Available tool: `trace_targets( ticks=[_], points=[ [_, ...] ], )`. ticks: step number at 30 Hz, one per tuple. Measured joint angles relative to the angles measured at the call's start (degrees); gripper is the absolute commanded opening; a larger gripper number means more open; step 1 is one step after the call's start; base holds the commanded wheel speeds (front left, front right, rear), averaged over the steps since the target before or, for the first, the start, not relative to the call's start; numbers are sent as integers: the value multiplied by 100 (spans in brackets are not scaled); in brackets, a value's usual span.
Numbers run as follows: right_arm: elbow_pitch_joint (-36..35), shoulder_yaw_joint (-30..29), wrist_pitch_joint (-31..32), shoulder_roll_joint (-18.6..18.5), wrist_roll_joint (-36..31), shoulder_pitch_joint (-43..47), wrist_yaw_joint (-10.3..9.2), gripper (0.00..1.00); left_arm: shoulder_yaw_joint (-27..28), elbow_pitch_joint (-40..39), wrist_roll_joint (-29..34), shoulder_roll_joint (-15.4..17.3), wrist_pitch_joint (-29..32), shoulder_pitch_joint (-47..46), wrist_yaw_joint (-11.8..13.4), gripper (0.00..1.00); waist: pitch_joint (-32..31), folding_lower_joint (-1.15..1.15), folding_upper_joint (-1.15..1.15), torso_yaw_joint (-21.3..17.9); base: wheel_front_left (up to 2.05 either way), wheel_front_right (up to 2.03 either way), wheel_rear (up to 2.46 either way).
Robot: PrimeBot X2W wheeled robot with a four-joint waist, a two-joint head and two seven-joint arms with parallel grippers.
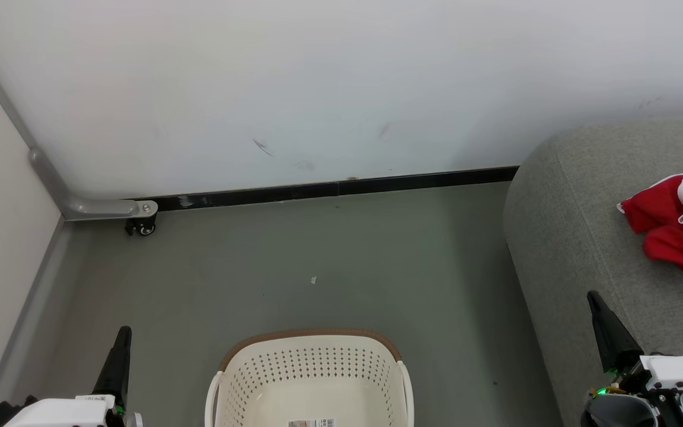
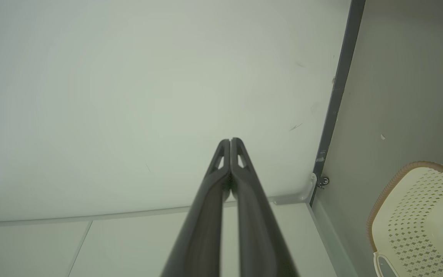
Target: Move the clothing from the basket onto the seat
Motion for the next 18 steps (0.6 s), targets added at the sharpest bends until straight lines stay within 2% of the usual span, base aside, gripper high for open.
trace_targets(
  ticks=[18],
  points=[
    [1,-2,23,3,0,0,0,0,0,0,0,0,0,0,0,0,0,0,0,0,0,0,0]
  ],
)
